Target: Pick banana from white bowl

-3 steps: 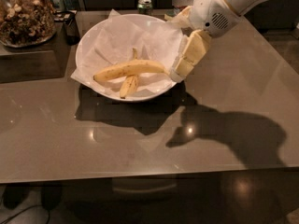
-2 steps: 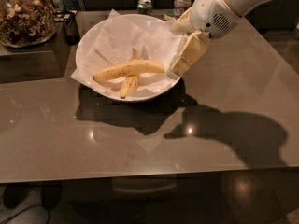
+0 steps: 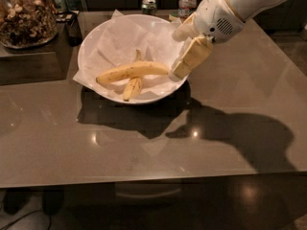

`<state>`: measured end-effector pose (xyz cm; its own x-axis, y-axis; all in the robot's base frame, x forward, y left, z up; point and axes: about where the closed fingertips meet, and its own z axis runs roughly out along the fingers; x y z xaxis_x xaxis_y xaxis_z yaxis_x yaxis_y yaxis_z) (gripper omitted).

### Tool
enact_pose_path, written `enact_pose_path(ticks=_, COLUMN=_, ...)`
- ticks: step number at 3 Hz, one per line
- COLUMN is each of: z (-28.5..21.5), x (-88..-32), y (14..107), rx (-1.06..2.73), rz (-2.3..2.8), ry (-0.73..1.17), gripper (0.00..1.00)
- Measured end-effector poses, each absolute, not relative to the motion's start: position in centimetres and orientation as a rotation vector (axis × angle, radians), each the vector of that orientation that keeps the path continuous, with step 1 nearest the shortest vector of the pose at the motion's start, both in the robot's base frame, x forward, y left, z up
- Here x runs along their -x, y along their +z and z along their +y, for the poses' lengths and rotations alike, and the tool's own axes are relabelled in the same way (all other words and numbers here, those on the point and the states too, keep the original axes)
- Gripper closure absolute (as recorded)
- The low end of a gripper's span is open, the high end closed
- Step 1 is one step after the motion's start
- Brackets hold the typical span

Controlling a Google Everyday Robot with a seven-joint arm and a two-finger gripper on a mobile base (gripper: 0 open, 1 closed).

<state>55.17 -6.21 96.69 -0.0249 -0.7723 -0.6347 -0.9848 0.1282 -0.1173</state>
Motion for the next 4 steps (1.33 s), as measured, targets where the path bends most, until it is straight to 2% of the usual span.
enact_pose_path(ticks=1, z=-4.2, x=-56.6, y=95.0, rx=1.698, rz=1.813, ry=0.568, gripper=0.27)
enact_pose_path(ticks=2, z=-2.2, x=-58.2, y=93.9, rx=1.705, rz=1.778, ry=0.623, gripper=0.42)
enact_pose_path(ticks=3, z=-1.0, x=-59.6, y=92.5, rx=1.704, rz=1.775, ry=0.666, gripper=0.31)
enact_pose_path(ticks=4, z=-0.3, x=-60.7, y=91.0, rx=1.692, rz=1.786, ry=0.692, gripper=0.29)
